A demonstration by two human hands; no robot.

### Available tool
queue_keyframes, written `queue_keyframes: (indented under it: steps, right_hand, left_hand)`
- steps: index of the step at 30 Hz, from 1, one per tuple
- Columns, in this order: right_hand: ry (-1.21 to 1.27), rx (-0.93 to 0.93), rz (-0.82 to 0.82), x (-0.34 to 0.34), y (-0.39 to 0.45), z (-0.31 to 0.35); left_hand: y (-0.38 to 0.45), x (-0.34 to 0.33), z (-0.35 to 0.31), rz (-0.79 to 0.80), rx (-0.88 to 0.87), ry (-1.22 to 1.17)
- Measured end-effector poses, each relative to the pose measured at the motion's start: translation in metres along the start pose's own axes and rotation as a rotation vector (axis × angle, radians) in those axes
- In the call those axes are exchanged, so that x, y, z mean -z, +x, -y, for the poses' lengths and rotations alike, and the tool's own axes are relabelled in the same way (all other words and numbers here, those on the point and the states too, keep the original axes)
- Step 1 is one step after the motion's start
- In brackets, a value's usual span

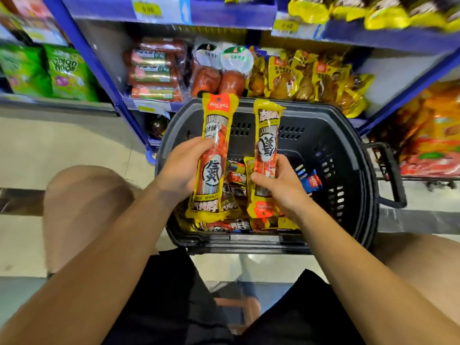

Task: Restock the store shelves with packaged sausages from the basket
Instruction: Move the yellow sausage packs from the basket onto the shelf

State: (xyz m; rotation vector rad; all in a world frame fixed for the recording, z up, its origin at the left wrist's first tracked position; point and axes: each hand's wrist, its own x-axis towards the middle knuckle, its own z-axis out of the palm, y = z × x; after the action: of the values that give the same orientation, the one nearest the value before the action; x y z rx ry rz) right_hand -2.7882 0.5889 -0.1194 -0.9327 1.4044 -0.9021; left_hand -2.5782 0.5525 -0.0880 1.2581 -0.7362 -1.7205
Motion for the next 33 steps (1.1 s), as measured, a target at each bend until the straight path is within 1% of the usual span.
queue_keyframes:
  steps: [1, 3, 4, 5, 10, 13, 15, 18, 19, 21, 23, 25, 26, 29, 31, 33]
  right_hand:
    - [0.065, 0.007, -0.017, -0.001, -0.002, 0.004]
    - [0.337, -0.035, -0.042, -0.003, -0.004, 0.015]
    - [0.466, -0.055, -0.055, -0.004, -0.005, 0.021]
    - [0.533, -0.055, -0.078, -0.004, -0.006, 0.026]
    - [0.572, 0.044, -0.152, 0.0, -0.016, 0.035]
    - [0.525, 0.035, -0.16, -0.01, -0.027, 0.033]
    - [0.514, -0.003, -0.151, -0.016, -0.035, 0.032]
    - [0.438, -0.013, -0.083, -0.009, -0.045, 0.035]
    - [0.461, -0.01, -0.094, 0.0, -0.046, 0.036]
    - [0.619, 0.039, -0.125, 0.026, -0.046, 0.041]
    - [0.673, 0.114, -0.13, 0.055, -0.045, 0.049]
    - [0.571, 0.146, -0.143, 0.074, -0.043, 0.056]
    - [0.453, 0.153, -0.136, 0.079, -0.042, 0.058]
    - [-0.051, 0.202, -0.085, 0.086, -0.042, 0.068]
    - [-0.341, 0.249, 0.017, 0.087, -0.043, 0.075]
    - [-0.546, 0.216, 0.161, 0.083, -0.044, 0.08]
  left_hand:
    - [-0.003, 0.0, 0.003, 0.035, 0.026, -0.033]
    - [-0.01, -0.003, 0.01, 0.092, 0.056, -0.07]
    - [-0.014, -0.004, 0.013, 0.103, 0.063, -0.081]
    - [-0.017, -0.005, 0.016, 0.104, 0.069, -0.093]
    - [-0.03, -0.012, 0.022, 0.112, 0.11, -0.188]
    - [-0.032, -0.019, 0.017, 0.166, 0.099, -0.231]
    - [-0.032, -0.025, 0.015, 0.179, 0.059, -0.208]
    - [-0.031, -0.025, 0.009, 0.122, 0.004, -0.123]
    - [-0.03, -0.023, 0.005, 0.113, -0.01, -0.095]
    - [-0.028, -0.016, -0.002, 0.119, -0.037, -0.064]
    - [-0.027, -0.01, -0.01, 0.134, -0.063, -0.055]
    - [-0.027, -0.007, -0.016, 0.153, -0.083, -0.015]
    - [-0.028, -0.007, -0.019, 0.165, -0.085, 0.016]
    - [-0.029, -0.008, -0.029, 0.175, -0.103, 0.114]
    - [-0.031, -0.009, -0.036, 0.191, -0.129, 0.162]
    - [-0.033, -0.012, -0.045, 0.243, -0.146, 0.233]
